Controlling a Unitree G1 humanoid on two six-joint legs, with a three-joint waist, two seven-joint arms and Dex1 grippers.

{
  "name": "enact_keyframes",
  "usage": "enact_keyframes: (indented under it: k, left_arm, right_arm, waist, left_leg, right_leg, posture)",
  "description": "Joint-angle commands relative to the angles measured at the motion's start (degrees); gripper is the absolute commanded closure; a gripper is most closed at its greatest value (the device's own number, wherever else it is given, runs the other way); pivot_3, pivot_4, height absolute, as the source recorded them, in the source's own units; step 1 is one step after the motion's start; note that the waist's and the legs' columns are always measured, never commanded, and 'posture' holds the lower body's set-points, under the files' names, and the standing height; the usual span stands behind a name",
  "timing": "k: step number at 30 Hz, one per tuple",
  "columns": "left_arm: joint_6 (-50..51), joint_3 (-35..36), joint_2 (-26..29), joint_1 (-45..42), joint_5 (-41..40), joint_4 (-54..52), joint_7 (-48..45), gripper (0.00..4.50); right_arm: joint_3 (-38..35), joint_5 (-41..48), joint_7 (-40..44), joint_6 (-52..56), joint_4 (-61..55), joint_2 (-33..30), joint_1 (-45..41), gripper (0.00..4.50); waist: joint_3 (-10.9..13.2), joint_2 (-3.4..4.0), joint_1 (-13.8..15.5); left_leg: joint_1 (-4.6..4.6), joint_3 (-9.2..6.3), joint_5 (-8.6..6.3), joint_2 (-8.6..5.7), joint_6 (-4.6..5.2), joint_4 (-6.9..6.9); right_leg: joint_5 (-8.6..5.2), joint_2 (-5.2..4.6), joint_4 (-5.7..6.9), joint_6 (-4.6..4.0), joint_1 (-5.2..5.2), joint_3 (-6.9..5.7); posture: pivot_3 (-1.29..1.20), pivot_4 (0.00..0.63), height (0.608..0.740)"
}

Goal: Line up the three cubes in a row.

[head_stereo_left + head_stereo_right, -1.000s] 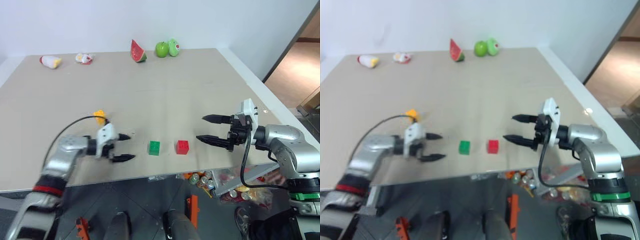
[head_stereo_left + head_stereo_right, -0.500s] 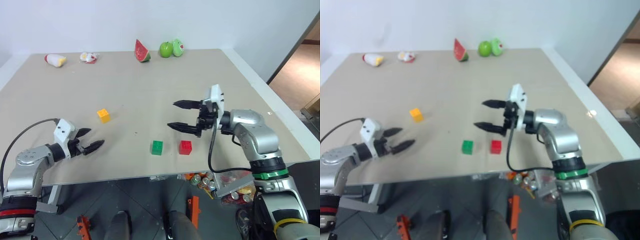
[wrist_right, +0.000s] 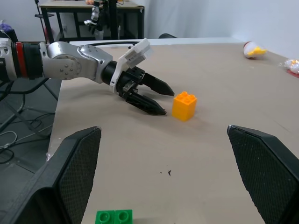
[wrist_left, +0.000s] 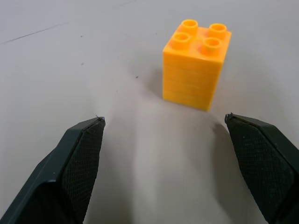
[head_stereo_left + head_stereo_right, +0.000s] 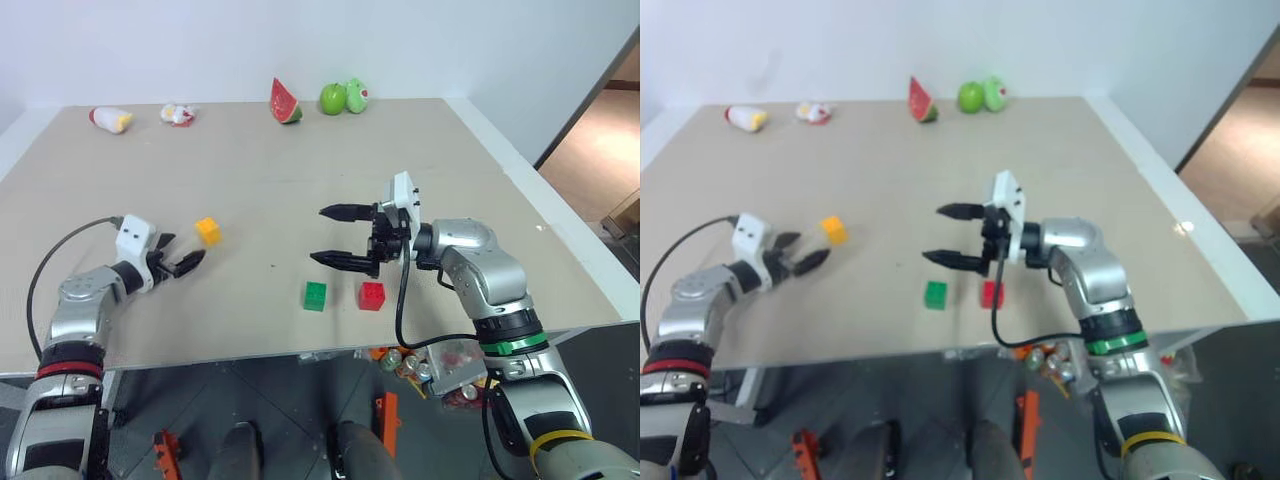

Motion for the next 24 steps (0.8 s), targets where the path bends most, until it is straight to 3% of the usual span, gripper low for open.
enact_keyframes:
  k: [1, 12, 13, 16, 20, 24]
  left_arm:
    - [-2.9, -0.7, -0.8, -4.3, 1.3, 4.6, 0.1, 0.24]
    - [-7.0, -1.4, -2.3, -12.9, 3.6, 17.3, -0.4, 0.24]
    - [-7.2, -1.3, -2.4, -13.2, 3.4, 17.6, -0.8, 0.81]
    - [-8.4, -1.7, -2.2, -13.1, 3.7, 18.1, -2.0, 1.67]
    - [-9.1, -1.8, -2.4, -12.9, 3.9, 18.3, -2.9, 3.15]
    - [-9.2, -2.4, -2.9, -12.3, 4.0, 16.5, -4.5, 3.23]
  right_arm:
    - [-1.3, 0.5, -1.3, 0.3, -3.0, -0.1, 0.3, 0.0]
    - [-2.3, 0.9, -3.6, 0.8, -5.3, -0.7, 2.1, 0.0]
    - [-2.4, 0.9, -3.7, 0.8, -5.3, -0.9, 2.1, 0.0]
    - [-2.7, 0.9, -3.9, 0.7, -5.2, -1.3, 2.4, 0.0]
    - [-3.0, 1.0, -4.0, 0.5, -5.3, -1.8, 2.8, 0.0]
    - [-3.0, 0.8, -3.8, 0.2, -4.8, -2.3, 2.8, 0.0]
  waist:
    - [0.0, 0.0, 0.2]
    - [0.0, -0.01, 0.7]
    - [0.0, -0.01, 0.7]
    - [0.0, -0.01, 0.6]
    - [0.0, -0.01, 0.6]
    - [0.0, -0.01, 0.6]
  left_leg:
    - [0.0, -0.01, 0.0, 0.0, 0.0, 0.0]
    - [0.0, -0.03, 0.03, 0.0, -0.02, 0.02]
    - [0.0, -0.03, 0.04, -0.01, -0.03, 0.04]
    - [0.0, -0.02, 0.06, -0.01, -0.03, 0.09]
    - [0.0, -0.03, 0.06, 0.0, -0.03, 0.03]
    - [-0.03, -0.03, 0.05, 0.0, -0.04, -0.01]
  right_leg:
    - [0.0, 0.0, 0.0, 0.01, 0.0, 0.0]
    - [0.07, 0.03, 0.0, 0.07, 0.04, 0.0]
    - [0.09, 0.01, 0.0, 0.07, 0.05, 0.0]
    - [0.15, 0.01, 0.0, 0.05, 0.04, 0.01]
    - [0.12, 0.04, 0.0, 0.02, 0.0, 0.0]
    - [0.11, 0.04, 0.0, 0.17, -0.01, 0.0]
  posture:
    - [0.0, 0.15, 0.74]
    - [0.0, 0.15, 0.74]
    - [0.0, 0.15, 0.74]
    - [0.0, 0.15, 0.74]
    - [0.0, 0.15, 0.74]
    - [0.0, 0.15, 0.74]
